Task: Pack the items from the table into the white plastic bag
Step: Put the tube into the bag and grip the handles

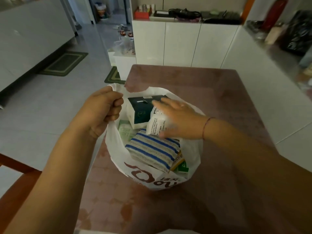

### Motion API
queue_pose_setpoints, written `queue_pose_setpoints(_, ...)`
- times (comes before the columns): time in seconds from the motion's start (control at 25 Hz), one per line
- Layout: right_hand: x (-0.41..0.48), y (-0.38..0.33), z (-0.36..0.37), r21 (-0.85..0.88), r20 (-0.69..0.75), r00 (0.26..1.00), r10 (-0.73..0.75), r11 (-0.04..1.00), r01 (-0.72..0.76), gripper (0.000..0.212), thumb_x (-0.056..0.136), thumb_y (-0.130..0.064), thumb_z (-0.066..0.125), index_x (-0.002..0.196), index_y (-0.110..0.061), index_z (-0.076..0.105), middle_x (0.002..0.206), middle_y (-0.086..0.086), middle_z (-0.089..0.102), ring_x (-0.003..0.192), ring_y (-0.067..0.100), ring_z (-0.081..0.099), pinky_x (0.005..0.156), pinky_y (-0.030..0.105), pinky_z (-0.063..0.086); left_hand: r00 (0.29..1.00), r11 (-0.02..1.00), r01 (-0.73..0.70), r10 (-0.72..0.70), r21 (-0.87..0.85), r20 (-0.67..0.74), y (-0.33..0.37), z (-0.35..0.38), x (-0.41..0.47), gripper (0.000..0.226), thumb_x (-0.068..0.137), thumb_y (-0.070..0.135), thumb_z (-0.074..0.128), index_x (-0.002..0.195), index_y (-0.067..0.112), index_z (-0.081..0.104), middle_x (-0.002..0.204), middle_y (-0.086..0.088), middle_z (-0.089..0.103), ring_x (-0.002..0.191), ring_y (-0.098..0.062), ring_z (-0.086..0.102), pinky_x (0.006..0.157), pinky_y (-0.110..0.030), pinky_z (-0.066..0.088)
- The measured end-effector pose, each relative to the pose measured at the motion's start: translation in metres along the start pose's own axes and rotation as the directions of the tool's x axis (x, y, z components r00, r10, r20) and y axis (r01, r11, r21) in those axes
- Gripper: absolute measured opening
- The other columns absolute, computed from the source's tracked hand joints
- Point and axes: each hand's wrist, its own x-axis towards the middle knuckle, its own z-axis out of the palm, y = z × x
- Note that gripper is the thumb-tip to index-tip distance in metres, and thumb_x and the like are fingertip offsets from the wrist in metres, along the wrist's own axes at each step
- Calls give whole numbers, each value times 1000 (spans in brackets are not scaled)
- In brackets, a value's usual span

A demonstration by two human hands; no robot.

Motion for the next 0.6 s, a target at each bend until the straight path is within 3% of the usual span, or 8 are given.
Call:
queue_pose_setpoints(0.08,-2,-16,27,-70,66,997,-37,997,41,96,75,-72,47,145,-38,-11,157,-2,-19,144,30,-14,115,53,-3,1000,1000,12,-12,7,1,0,2,1,31,91,7,45,62,19,41,49,5,44,37,-6,32,37,-17,26)
queue_pose_setpoints(0.16,-1,-22,55,-104,70,996,-48,993,55,93,76,-76,38,144,-38,-14,155,1,-26,143,33,-17,116,55,-5,999,999,35,-35,-1,-1,0,3,2,33,91,8,45,60,19,46,47,5,44,37,-5,32,36,-17,28)
queue_pose_setpoints(0.44,15,-13,72,-107,131,991,-11,994,25,69,88,-65,28,145,-40,0,158,-2,-16,145,27,-13,114,57,-9,1000,1000,23,-23,-8,-19,0,7,0,32,90,6,45,61,19,41,47,6,44,38,-5,32,37,-17,25)
queue_pose_setpoints(0.52,8,-16,64,-108,67,998,-4,994,11,70,88,-64,29,146,-39,1,159,-2,-11,145,25,-12,115,56,-8,999,1000,18,-18,0,-40,0,3,-2,31,90,7,46,63,19,41,50,4,45,40,-6,32,38,-18,27)
queue_pose_setpoints(0.6,-14,-18,49,-82,-154,988,25,996,-38,74,86,-66,33,147,-35,5,159,-1,-5,146,23,-10,115,57,-7,999,1000,23,-23,18,-37,-5,-1,-5,26,90,7,47,68,20,41,56,2,45,43,-7,32,41,-18,28)
